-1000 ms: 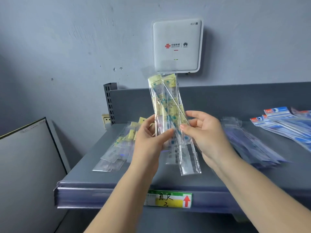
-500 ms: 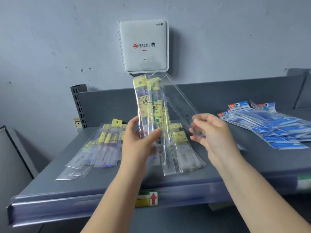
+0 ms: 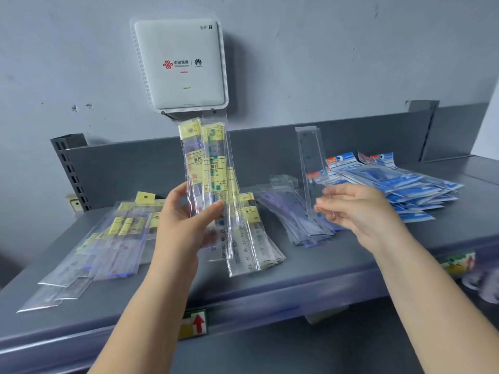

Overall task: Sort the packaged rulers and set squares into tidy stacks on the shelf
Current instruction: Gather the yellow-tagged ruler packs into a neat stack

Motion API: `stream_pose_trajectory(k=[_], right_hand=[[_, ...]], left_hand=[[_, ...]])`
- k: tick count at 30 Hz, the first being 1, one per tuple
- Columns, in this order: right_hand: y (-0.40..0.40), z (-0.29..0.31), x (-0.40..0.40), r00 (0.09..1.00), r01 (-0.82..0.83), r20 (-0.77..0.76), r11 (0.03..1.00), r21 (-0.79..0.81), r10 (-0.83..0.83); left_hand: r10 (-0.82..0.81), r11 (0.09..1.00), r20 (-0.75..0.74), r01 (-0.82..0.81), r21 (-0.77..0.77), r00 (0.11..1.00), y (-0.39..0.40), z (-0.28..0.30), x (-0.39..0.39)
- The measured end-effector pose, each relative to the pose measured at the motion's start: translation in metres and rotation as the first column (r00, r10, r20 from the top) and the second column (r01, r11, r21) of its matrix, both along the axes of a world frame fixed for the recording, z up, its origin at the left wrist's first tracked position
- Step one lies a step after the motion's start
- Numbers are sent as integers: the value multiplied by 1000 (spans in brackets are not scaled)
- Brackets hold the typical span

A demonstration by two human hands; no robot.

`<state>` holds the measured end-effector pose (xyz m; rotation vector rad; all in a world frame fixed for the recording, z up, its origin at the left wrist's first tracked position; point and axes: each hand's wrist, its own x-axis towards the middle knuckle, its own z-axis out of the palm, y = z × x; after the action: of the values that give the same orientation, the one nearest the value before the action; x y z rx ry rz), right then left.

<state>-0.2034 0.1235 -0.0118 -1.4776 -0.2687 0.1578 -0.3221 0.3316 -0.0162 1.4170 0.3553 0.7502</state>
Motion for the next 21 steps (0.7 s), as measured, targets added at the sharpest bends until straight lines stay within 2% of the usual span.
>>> stream_pose_trajectory(k=[2,4,6,7,8,10,12,14,16,17,19,21], right_hand=[[1,-4,4,999,20,40,995,-94,-16],[4,-10,8,980,136,185,933,-332,-77],[7,-13,11,920,316,383,735,-600,-83],[8,-14,10,892,375,447,651,-660,-60],[10,-14,9,872,406,488,612,-679,-37],[16,-11,3,835,429,549,636,-641,-10],[27,-7,-7,810,371,586,776,-510,-2],[44,-2,-25,820,207,570,896,-392,60],[64,-1,-43,815,71,551,913,-401,179],[73,-3,-51,804,53,553,901,-431,217],[89,-5,-59,784,87,582,890,-447,216],[98,-7,-59,785,116,598,911,-396,161]], left_hand=[[-16,1000,4,16,5,1000,-3,0,2],[-18,1000,2,18,11,1000,-4,0,3],[-16,1000,-7,16,21,1000,-5,0,3],[-17,1000,-10,17,23,1000,-5,1,3],[-18,1000,-10,18,22,1000,-5,1,3],[-26,999,-10,26,22,1000,-7,1,1],[-41,999,-1,41,23,999,-7,1,-1],[-51,999,13,51,19,999,-8,1,-2],[-52,998,20,52,23,998,-9,1,-3],[-53,998,23,52,22,998,-10,1,-3],[-46,999,41,46,9,998,-9,1,-5],[-44,999,53,44,-2,998,-8,1,-7]])
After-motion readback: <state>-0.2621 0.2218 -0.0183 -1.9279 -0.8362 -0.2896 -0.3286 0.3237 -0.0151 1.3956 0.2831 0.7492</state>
